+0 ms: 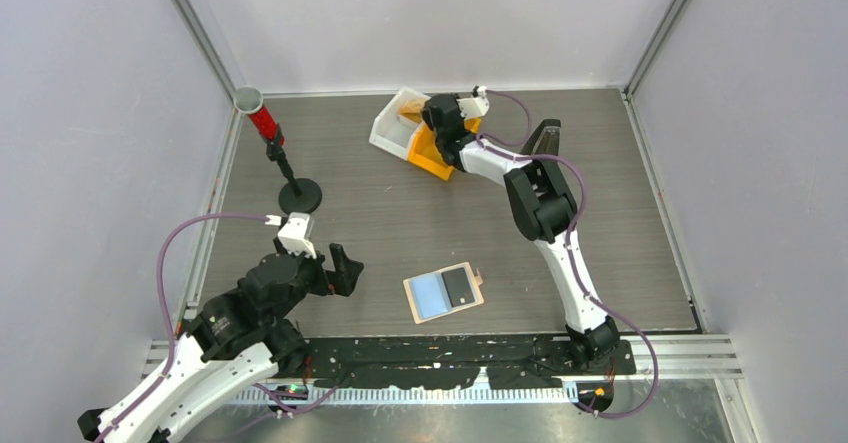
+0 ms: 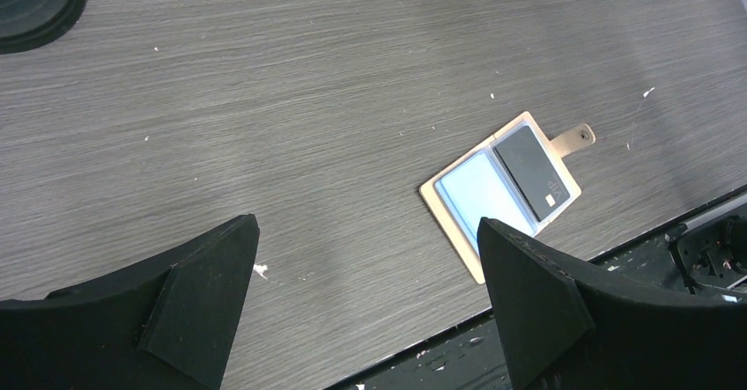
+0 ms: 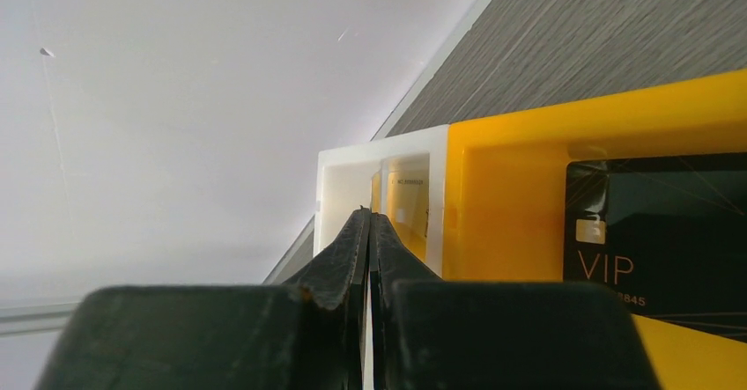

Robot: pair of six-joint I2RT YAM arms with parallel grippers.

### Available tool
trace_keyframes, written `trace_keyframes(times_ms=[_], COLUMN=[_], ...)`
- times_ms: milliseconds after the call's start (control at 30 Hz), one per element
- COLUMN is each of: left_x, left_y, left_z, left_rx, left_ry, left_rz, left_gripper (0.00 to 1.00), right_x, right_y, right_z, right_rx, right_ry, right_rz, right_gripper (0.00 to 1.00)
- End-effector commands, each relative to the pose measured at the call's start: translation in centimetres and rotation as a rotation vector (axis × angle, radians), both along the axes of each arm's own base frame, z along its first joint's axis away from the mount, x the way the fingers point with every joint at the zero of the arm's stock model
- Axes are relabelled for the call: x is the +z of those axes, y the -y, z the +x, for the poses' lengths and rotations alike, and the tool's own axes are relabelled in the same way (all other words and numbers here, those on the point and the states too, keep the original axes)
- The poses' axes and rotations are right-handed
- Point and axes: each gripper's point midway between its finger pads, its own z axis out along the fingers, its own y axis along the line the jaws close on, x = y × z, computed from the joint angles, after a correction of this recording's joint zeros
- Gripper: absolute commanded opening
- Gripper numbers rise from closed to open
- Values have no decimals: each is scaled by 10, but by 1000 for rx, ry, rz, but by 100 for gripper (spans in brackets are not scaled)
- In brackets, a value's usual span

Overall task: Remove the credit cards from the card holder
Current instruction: Place the credit card in the storage box.

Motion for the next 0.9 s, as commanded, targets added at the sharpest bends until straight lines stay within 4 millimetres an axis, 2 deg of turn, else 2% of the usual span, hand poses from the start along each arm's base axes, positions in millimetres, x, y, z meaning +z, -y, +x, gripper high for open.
trace_keyframes(times_ms=[0,267,433,667,867], left_x=[11,13,15,17,17], left_y=[0,1,0,-1,-2], left_z=[6,7,6,6,6], left_rx=[16,16,16,21,23], left_ry=[38,39,43,52,48], left_rz=[-12,-12,-15,-22,-17], left_gripper=[99,99,99,99,99], right_x=[29,18,18,27,44], right_y=[4,0,0,1,2], right_z=[12,15,16,18,18], right_rx=[-58,-64,-64,-64,-49], right_ry=[64,48,41,44,52], right_rz=[24,38,15,-9,-41], right_gripper=[5,6,14,24,26])
